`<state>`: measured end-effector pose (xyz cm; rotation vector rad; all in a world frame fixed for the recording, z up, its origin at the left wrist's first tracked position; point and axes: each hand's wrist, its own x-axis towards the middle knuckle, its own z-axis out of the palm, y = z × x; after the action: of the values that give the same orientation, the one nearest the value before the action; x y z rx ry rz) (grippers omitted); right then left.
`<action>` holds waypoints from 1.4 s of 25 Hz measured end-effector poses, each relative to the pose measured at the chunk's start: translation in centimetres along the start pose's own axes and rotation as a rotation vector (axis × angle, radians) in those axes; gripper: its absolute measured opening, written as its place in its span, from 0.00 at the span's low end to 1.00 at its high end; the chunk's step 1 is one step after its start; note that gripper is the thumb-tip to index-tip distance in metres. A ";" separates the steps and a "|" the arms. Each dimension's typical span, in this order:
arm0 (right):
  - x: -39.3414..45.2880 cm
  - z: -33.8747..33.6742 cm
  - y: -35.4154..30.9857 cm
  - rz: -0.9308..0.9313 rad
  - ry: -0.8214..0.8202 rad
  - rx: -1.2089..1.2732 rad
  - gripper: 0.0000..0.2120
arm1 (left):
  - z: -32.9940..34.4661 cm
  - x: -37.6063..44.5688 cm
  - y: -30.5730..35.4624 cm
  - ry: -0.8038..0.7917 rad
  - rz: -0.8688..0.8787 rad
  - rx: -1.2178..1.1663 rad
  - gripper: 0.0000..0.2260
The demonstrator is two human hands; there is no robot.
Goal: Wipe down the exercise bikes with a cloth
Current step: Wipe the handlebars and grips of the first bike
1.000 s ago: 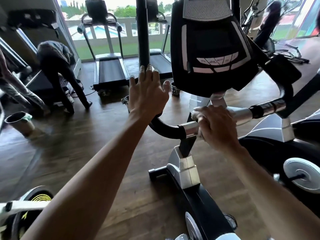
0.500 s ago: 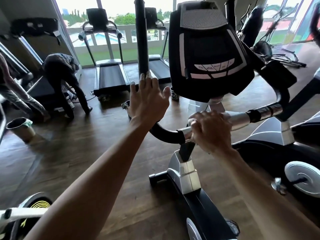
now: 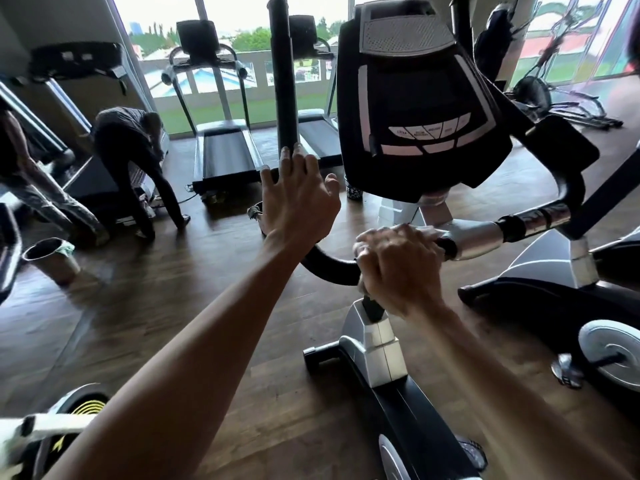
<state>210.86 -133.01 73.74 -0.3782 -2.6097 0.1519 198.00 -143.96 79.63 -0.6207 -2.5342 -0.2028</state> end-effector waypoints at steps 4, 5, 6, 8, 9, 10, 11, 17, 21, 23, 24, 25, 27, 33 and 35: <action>-0.1 0.3 -3.2 -0.086 -0.016 -0.017 0.20 | -0.4 0.1 -0.2 -0.008 0.008 -0.020 0.23; -0.5 0.2 -2.3 -0.165 -0.024 0.007 0.21 | -0.4 0.0 -0.4 -0.009 0.026 -0.021 0.22; -1.2 0.4 -0.9 -0.271 -0.020 0.036 0.21 | -0.3 0.0 -0.7 -0.011 0.050 -0.019 0.22; -2.1 0.7 1.7 -0.461 0.053 0.023 0.22 | -0.1 -0.4 -1.1 -0.009 0.068 -0.012 0.25; -1.8 0.8 1.8 -0.438 0.042 0.012 0.21 | -0.1 -0.6 -1.1 -0.005 0.060 -0.010 0.28; -0.8 0.8 1.1 -0.329 0.012 -0.002 0.20 | -0.1 -0.7 -0.9 0.000 0.049 -0.011 0.30; 0.6 0.6 -0.3 -0.223 -0.035 -0.028 0.20 | -0.1 -0.6 -0.6 0.001 0.036 -0.016 0.31; -2.3 0.7 -0.4 -0.337 0.055 0.013 0.21 | 0.0 -0.7 -0.9 -0.025 0.048 -0.027 0.33; 1.5 0.1 -1.0 -0.155 -0.135 -0.003 0.19 | 0.3 -0.8 -0.9 -0.019 0.070 -0.033 0.33; 0.9 0.5 -0.6 -0.215 -0.033 0.027 0.19 | 0.1 -0.6 -1.2 -0.039 0.090 -0.039 0.33; 0.0 0.7 -0.1 -0.291 0.042 0.044 0.19 | 0.0 -0.6 -1.4 -0.047 0.094 -0.043 0.33; -0.8 0.9 0.8 -0.349 0.094 0.064 0.20 | -0.1 -0.6 -1.5 -0.050 0.100 -0.050 0.33; -0.9 1.0 3.1 -0.357 0.111 0.105 0.20 | 0.0 -1.0 -1.7 -0.036 0.125 -0.055 0.33; 1.4 0.7 4.7 -0.024 0.188 0.339 0.16 | 0.6 -3.6 -2.9 0.072 0.211 -0.067 0.33; 1.8 -0.3 3.4 0.067 0.330 0.430 0.14 | 0.5 -6.1 -3.8 0.076 0.324 -0.188 0.31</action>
<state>210.29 -129.24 74.18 -0.3053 -2.1665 0.6081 200.63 -149.53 75.95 -1.0633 -2.3175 -0.3430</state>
